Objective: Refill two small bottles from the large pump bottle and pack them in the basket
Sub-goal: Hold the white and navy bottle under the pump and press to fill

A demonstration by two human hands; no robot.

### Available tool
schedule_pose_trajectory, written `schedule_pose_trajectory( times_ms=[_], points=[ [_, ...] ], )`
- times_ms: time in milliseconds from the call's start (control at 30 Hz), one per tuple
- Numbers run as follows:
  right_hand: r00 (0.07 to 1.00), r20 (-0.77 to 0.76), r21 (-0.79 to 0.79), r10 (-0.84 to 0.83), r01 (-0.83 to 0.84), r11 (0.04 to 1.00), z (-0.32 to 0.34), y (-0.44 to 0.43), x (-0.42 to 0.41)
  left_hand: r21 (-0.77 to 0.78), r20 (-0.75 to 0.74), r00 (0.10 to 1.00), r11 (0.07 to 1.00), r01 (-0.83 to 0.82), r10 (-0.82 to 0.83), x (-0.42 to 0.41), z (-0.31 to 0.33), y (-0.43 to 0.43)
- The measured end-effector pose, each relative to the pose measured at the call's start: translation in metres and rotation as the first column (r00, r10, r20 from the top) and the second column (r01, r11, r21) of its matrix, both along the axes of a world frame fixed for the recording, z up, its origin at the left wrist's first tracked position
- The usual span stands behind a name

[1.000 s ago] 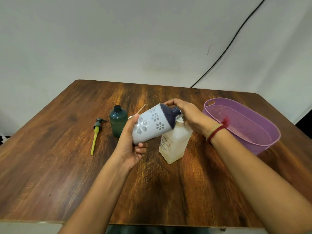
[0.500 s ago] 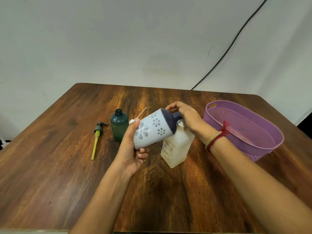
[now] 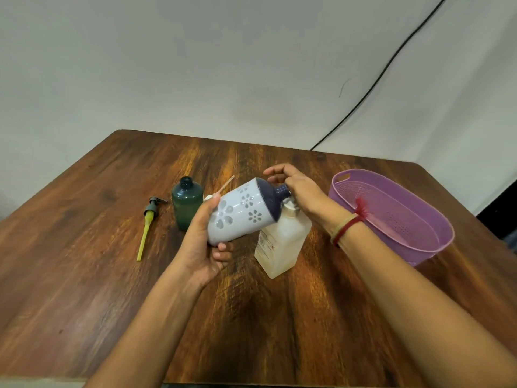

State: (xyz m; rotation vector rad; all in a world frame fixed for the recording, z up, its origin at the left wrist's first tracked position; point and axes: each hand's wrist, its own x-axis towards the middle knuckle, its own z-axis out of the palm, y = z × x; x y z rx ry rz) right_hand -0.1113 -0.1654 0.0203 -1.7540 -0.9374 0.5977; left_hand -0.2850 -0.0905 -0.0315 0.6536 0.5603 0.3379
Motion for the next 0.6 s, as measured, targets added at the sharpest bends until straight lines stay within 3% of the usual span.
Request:
schedule_pose_trajectory(
  times_ms=[133,300,600],
  points=[
    [0.995,0.076,-0.073,0.069,-0.064,0.995,0.015,-0.003,0.002,0.007,0.018,1.0,1.0,-0.006,0.006,0.001,0.005,-0.001],
    [1.0,0.016,0.047,0.019,-0.02,0.999,0.006,-0.008,0.003,0.014,-0.001,1.0,1.0,-0.012,0.012,0.006,0.003,-0.003],
    [0.963,0.242,-0.158,0.122,-0.085,0.984,0.022,-0.009,0.007,0.027,0.004,1.0,1.0,0.005,-0.005,0.001,0.007,-0.003]
  ],
)
